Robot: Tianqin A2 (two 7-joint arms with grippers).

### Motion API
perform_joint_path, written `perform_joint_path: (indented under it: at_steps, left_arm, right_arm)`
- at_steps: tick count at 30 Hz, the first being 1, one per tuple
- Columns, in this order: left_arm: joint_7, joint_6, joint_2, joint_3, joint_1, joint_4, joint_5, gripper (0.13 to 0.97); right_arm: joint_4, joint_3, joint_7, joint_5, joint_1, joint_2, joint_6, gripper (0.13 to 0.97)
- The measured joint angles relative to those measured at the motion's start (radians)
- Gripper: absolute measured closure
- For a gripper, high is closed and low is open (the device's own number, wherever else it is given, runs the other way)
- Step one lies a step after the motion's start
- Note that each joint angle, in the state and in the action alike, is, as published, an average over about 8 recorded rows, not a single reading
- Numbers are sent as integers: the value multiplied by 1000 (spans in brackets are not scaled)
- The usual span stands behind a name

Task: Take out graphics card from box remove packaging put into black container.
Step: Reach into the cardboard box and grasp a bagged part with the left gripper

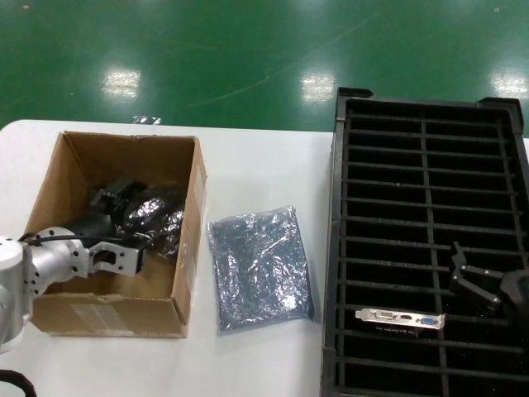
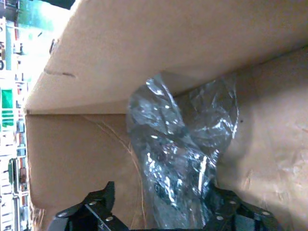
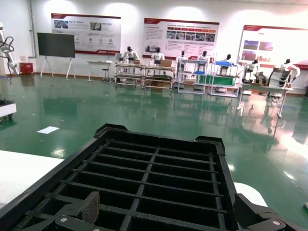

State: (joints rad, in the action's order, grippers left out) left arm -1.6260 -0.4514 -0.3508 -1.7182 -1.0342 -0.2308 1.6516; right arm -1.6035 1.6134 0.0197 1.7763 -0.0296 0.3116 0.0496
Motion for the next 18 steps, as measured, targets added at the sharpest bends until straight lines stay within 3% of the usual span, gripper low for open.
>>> perform_joint_path:
  at_steps: [8,18]
  left_arm:
    - [21,5,-8,-8,10,-24,-12,548]
    - [107,11,-29,-40,40,-98,-44,749]
  right_arm:
    - [0,0,0,0,0,0,0,129]
    - [0,0,0,0,0,0,0,129]
